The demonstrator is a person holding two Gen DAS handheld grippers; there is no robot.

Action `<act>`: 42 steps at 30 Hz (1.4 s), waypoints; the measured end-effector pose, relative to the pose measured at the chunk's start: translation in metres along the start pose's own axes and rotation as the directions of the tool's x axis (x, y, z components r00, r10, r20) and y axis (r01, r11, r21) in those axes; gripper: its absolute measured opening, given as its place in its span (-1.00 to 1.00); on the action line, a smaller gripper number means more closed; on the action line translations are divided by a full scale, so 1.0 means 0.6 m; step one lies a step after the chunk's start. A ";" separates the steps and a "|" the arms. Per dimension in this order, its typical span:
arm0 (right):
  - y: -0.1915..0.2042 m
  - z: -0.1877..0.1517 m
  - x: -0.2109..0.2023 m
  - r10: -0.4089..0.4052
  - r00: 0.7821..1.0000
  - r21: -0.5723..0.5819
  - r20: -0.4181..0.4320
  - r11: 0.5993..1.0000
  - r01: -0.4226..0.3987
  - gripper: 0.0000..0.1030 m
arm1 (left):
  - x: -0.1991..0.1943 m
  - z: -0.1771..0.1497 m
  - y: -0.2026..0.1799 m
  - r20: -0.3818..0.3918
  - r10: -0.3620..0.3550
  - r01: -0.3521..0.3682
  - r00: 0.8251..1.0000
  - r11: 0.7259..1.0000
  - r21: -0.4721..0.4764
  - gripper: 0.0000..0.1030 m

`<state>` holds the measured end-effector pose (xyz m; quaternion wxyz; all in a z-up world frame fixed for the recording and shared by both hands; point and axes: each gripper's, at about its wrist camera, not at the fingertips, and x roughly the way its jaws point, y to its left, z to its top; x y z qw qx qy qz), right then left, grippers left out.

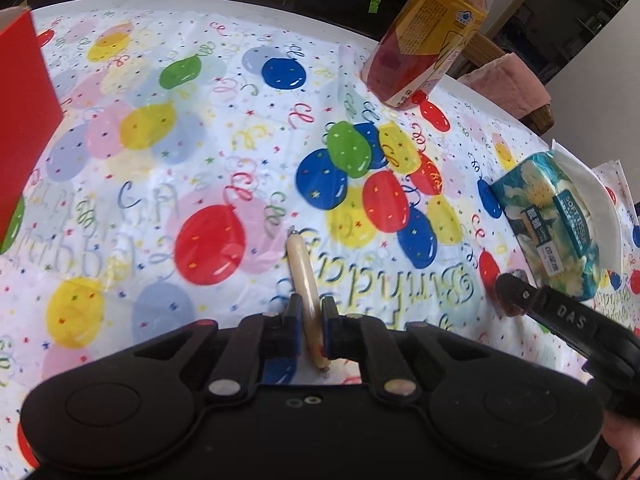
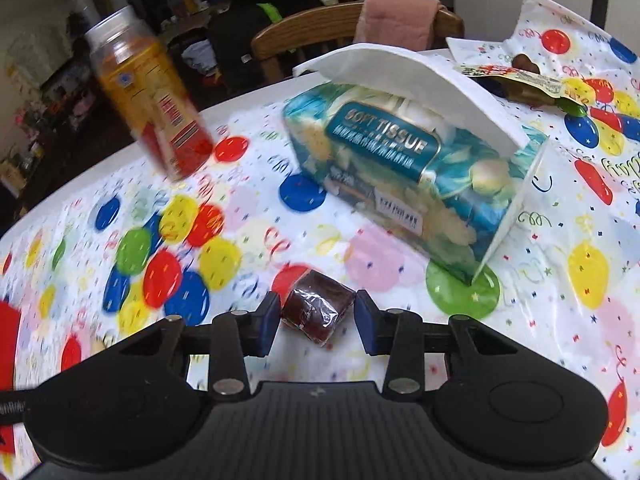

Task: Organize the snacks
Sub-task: 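Carry the wooden stick and brown candy over the box with both grippers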

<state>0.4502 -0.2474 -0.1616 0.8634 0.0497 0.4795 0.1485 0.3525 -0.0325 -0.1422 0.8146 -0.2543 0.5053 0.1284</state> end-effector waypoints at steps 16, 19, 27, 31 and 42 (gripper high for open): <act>0.083 -0.098 -0.116 0.111 0.993 -0.215 -0.046 0.969 -0.119 -0.24 | -0.093 -0.057 0.073 0.022 -0.023 0.021 0.999 0.997 0.077 -0.89; 0.106 -0.113 -0.137 0.133 0.990 -0.245 -0.049 0.959 -0.141 -0.24 | -0.114 -0.066 0.088 0.034 -0.027 0.024 0.999 0.996 0.091 -0.89; 0.179 -0.145 -0.192 0.177 0.983 -0.311 -0.055 0.932 -0.186 -0.24 | -0.179 -0.079 0.123 0.052 -0.068 0.061 0.996 0.990 0.126 -0.89; 0.221 -0.157 -0.217 0.195 0.980 -0.339 -0.049 0.919 -0.200 -0.24 | -0.211 -0.080 0.145 0.060 -0.077 0.067 0.995 0.986 0.151 -0.89; 0.358 -0.179 -0.270 0.250 0.968 -0.399 -0.027 0.885 -0.240 -0.24 | -0.304 -0.068 0.234 0.123 -0.079 0.051 0.989 0.974 0.219 -0.89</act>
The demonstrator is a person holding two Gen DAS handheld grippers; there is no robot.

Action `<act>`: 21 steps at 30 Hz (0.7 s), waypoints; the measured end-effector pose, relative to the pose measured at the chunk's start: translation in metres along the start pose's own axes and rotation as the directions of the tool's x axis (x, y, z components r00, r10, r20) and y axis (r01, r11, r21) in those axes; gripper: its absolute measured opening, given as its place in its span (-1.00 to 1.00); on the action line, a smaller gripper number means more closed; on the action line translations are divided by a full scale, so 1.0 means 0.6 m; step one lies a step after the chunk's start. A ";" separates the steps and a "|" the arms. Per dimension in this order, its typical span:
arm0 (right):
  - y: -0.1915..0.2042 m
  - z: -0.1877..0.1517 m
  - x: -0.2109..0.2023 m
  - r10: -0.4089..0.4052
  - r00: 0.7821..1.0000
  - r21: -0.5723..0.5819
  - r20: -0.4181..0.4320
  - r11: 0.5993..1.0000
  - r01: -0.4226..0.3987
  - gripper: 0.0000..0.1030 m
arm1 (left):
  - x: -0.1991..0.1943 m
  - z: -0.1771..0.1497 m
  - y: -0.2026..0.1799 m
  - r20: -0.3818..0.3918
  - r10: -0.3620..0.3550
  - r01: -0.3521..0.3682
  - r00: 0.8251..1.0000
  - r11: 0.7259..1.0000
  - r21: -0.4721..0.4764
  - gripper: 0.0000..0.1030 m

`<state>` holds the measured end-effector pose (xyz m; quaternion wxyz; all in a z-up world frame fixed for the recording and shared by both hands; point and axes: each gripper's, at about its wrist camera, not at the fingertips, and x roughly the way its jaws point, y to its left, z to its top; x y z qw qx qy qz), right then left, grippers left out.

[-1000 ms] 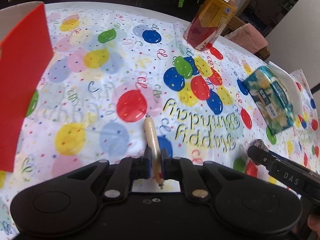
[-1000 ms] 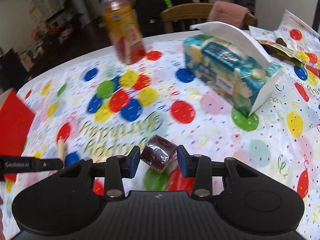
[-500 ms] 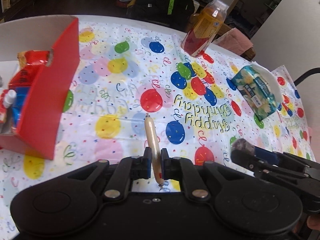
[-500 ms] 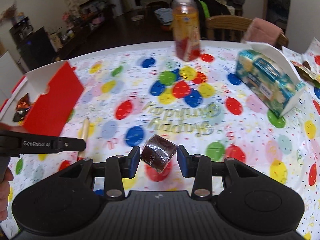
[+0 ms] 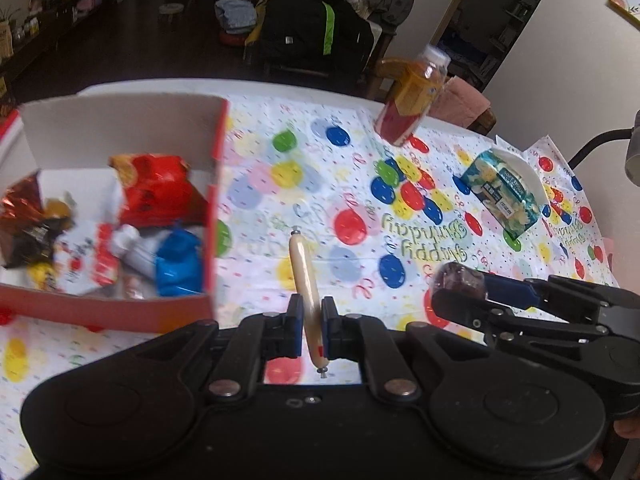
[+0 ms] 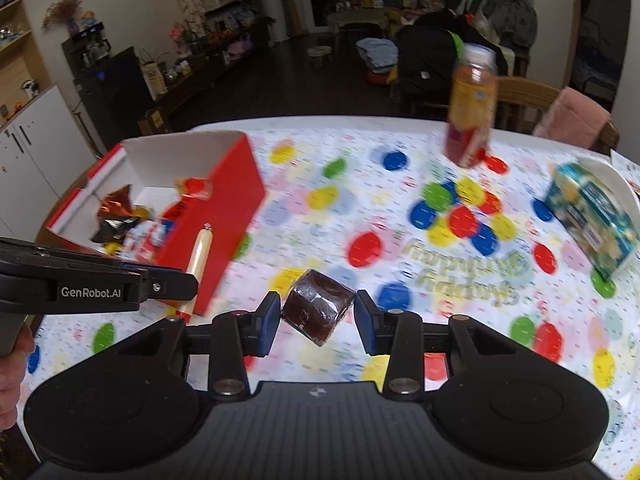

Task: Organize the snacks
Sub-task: 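Carry the wooden stick and brown candy over the box with both grippers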

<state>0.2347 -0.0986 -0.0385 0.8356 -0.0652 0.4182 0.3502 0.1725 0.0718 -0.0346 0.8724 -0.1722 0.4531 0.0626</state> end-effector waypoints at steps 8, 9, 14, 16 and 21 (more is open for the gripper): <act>0.110 0.035 0.019 0.032 0.999 -0.054 0.026 0.998 -0.031 -0.24 | -0.056 0.012 0.085 0.041 0.022 -0.022 0.999 1.000 0.008 -0.89; 0.124 0.040 0.023 0.036 0.999 -0.059 0.030 0.998 -0.034 -0.24 | -0.061 0.015 0.098 0.045 0.024 -0.025 0.999 1.000 0.005 -0.89; 0.186 0.064 0.051 0.053 0.998 -0.089 0.035 0.995 -0.050 -0.24 | -0.082 0.029 0.157 0.066 0.053 -0.053 0.996 0.999 0.004 -0.89; 0.209 0.073 0.064 0.053 0.998 -0.103 0.037 0.993 -0.049 -0.24 | -0.086 0.036 0.181 0.070 0.069 -0.069 0.995 0.998 0.006 -0.89; 0.248 0.092 0.106 0.043 0.999 -0.119 0.030 0.992 -0.040 -0.24 | -0.089 0.054 0.242 0.069 0.107 -0.107 0.992 0.994 -0.004 -0.89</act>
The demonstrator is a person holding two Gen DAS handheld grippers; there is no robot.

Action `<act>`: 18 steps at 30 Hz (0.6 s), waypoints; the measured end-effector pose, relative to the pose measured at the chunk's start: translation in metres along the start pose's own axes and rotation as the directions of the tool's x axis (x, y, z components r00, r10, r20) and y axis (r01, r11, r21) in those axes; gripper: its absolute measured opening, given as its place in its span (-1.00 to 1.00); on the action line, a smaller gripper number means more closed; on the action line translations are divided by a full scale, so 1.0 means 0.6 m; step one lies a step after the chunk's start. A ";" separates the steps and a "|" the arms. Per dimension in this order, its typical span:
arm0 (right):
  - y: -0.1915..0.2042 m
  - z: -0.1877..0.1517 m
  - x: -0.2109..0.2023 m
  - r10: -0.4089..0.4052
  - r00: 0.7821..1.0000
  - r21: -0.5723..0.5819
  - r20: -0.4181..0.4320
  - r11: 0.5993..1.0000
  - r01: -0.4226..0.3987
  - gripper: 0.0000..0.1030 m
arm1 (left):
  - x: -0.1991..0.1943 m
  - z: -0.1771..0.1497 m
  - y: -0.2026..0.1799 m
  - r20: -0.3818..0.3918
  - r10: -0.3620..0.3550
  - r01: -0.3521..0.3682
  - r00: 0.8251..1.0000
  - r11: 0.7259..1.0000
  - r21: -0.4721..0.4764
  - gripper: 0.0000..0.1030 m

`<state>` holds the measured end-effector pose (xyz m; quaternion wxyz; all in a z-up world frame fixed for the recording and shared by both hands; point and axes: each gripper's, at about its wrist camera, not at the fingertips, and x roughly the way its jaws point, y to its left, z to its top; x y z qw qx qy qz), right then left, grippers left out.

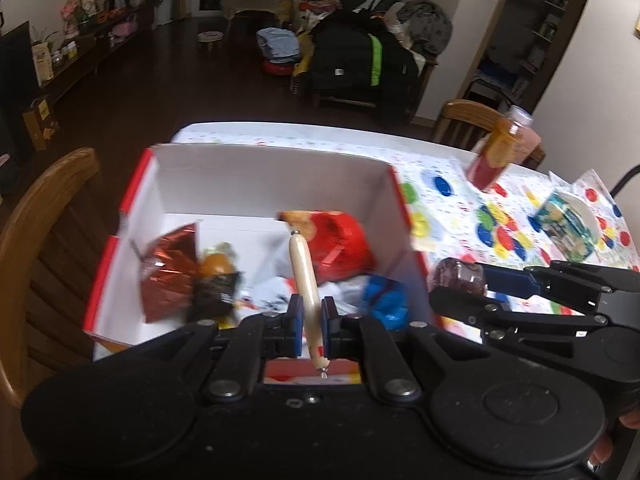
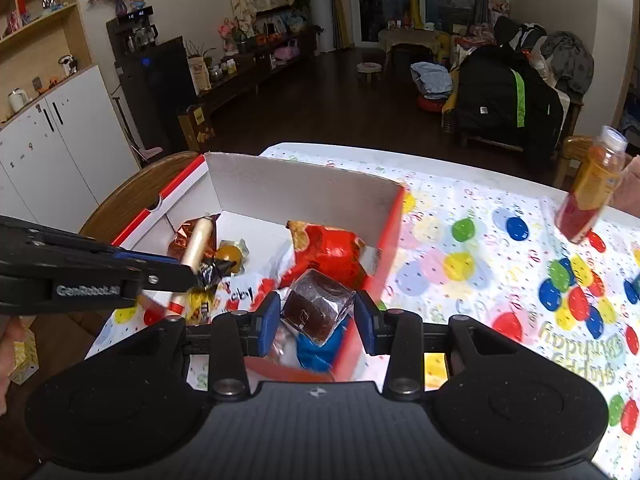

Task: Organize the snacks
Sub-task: 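Carry the wooden stick and brown candy over the box with both grippers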

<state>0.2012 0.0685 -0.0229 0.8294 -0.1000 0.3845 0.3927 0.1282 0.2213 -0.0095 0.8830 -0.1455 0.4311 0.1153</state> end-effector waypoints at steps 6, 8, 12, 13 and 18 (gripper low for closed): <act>0.017 0.021 0.058 -0.002 1.000 0.010 -0.019 1.000 0.002 -0.24 | 0.019 0.023 0.052 0.002 0.033 -0.033 0.999 0.999 0.022 -0.89; 0.024 0.028 0.076 -0.005 1.000 0.008 -0.030 1.000 0.005 -0.24 | 0.030 0.029 0.063 -0.001 0.044 -0.044 0.999 0.998 0.035 -0.88; 0.035 0.034 0.108 -0.017 0.998 -0.003 -0.053 1.000 0.017 -0.24 | 0.054 0.037 0.076 -0.011 0.039 -0.039 0.999 0.998 0.048 -0.89; 0.036 0.035 0.115 -0.019 0.998 -0.005 -0.061 1.000 0.019 -0.24 | 0.060 0.038 0.077 -0.015 0.035 -0.035 0.999 0.998 0.052 -0.88; 0.041 0.036 0.137 -0.029 0.996 -0.011 -0.085 1.000 0.028 -0.24 | 0.089 0.038 0.074 -0.043 0.027 -0.023 0.999 0.996 0.082 -0.88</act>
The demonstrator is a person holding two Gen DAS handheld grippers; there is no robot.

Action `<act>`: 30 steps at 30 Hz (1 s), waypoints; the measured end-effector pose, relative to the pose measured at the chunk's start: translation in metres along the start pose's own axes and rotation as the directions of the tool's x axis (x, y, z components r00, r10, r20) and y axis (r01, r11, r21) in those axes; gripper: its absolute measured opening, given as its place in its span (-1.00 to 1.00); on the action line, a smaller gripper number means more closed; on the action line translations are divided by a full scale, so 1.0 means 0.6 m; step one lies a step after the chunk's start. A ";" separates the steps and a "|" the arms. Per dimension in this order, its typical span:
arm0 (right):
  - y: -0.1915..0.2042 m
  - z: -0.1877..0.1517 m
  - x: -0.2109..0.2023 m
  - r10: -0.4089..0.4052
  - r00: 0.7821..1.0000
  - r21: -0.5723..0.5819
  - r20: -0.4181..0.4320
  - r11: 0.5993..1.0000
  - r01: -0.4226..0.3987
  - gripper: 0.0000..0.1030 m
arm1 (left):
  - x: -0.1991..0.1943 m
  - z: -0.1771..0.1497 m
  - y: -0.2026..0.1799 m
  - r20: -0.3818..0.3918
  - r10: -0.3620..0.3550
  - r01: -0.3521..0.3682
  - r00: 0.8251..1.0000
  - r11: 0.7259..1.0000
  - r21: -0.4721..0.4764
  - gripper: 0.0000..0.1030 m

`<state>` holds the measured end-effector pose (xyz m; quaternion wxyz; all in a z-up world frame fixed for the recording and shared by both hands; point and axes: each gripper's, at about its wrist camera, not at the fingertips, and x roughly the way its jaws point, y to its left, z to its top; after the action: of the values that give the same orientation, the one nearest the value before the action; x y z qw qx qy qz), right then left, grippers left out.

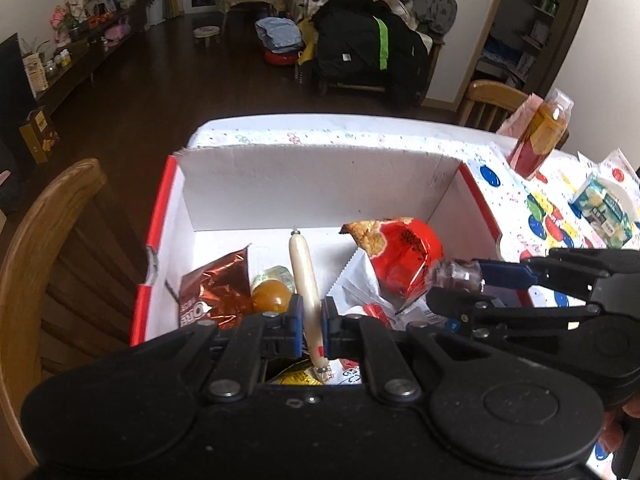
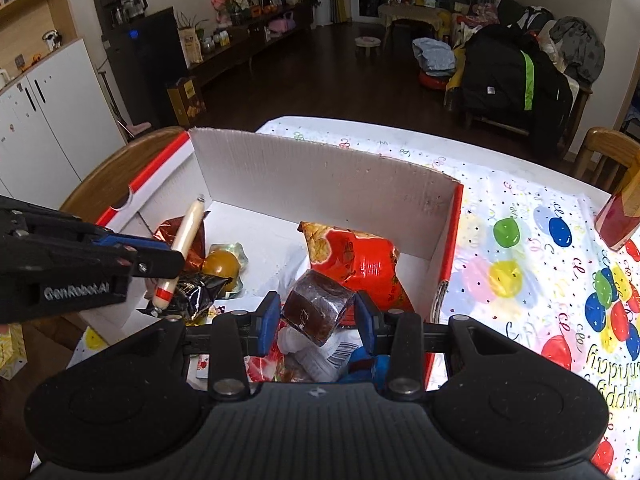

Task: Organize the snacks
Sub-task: 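Lower both items into the box and open both grippers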

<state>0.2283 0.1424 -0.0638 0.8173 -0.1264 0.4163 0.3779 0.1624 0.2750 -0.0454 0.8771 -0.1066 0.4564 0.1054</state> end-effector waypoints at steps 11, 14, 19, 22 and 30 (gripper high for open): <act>0.008 0.002 0.024 0.005 0.999 -0.018 -0.034 1.000 -0.006 -0.24 | 0.048 -0.008 -0.012 -0.076 -0.031 0.035 0.997 0.999 0.041 -0.88; 0.007 -0.002 0.028 0.006 0.999 -0.021 -0.042 1.000 -0.007 -0.24 | 0.057 -0.013 -0.013 -0.094 -0.032 0.037 0.995 0.998 0.045 -0.88; 0.004 -0.008 0.031 0.008 0.999 -0.021 -0.051 1.000 -0.009 -0.22 | 0.066 -0.023 -0.011 -0.113 -0.027 0.031 0.993 0.999 0.037 -0.87; 0.004 -0.012 0.031 0.014 0.998 -0.028 -0.056 0.999 -0.016 -0.22 | 0.067 -0.026 -0.011 -0.121 -0.030 0.035 0.992 0.999 0.034 -0.70; -0.002 -0.016 0.011 0.019 0.999 -0.021 -0.033 1.000 -0.020 -0.16 | 0.049 -0.034 -0.014 -0.102 -0.028 0.031 0.994 0.999 0.030 -0.54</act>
<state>0.2257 0.1400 -0.0751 0.8053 -0.1371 0.4267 0.3882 0.1657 0.2637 -0.0803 0.8557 -0.1047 0.5006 0.0795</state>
